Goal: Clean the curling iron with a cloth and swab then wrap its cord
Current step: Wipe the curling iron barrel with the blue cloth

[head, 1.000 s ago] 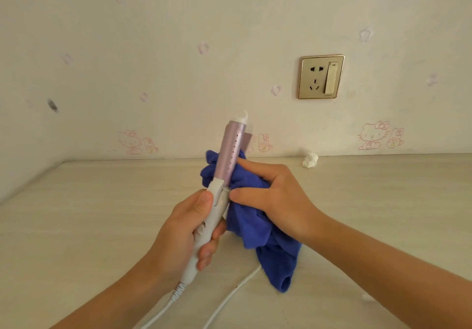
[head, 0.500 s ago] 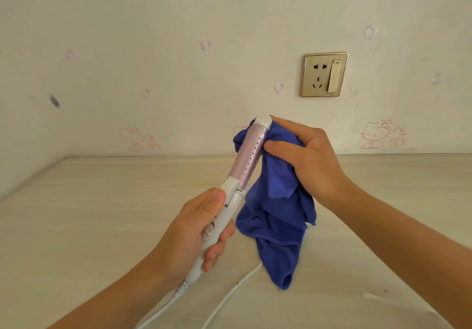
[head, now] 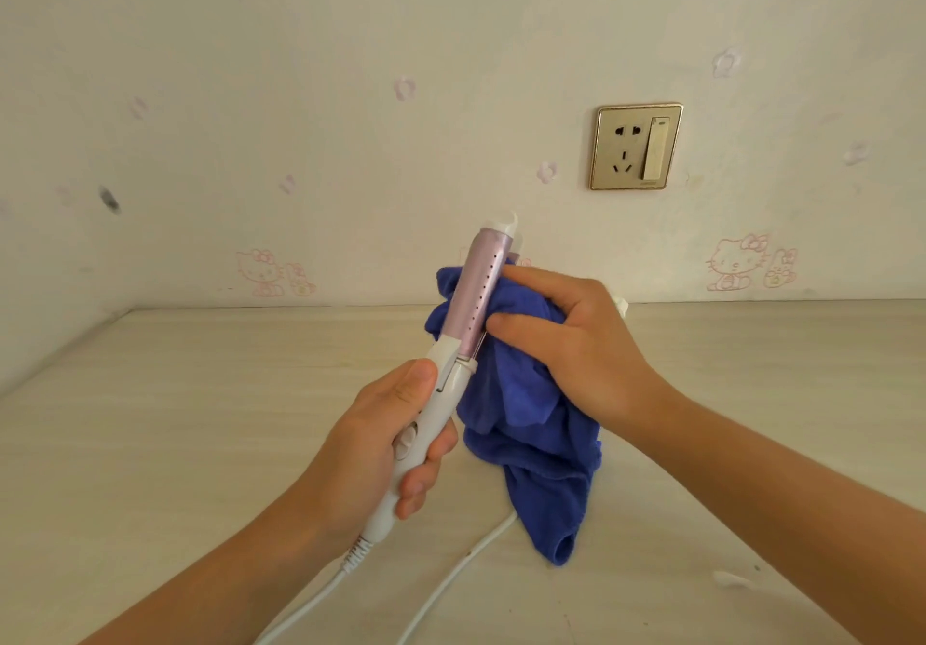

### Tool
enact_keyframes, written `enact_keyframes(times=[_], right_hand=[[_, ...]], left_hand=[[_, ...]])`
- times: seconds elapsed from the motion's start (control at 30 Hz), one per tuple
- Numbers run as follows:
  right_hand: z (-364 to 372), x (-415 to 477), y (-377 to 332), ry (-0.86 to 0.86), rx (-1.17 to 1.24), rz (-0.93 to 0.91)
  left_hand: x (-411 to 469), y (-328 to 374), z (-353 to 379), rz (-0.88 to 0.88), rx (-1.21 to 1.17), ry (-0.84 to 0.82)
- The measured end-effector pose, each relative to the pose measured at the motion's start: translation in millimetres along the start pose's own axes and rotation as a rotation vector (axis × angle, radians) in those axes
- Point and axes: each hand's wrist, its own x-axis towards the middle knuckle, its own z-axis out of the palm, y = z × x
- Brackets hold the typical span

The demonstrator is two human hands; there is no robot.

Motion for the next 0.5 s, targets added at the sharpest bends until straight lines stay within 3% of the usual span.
enact_keyframes(times=[0.2, 0.37, 0.5], right_hand=[[-14.3, 8.0, -8.2, 0.115, 0.063, -0.018], [20.4, -16.1, 4.6, -0.104, 0.12, 0.045], [15.4, -11.9, 1.8, -0.117, 0.065, 0.048]], left_hand=[[-4.3, -3.5, 0.8, -0.015, 0.004, -0.036], [-2.6, 1.5, -4.5, 0.003, -0.017, 0.028], [-3.0, 2.4, -5.3, 0.0, -0.015, 0.024]])
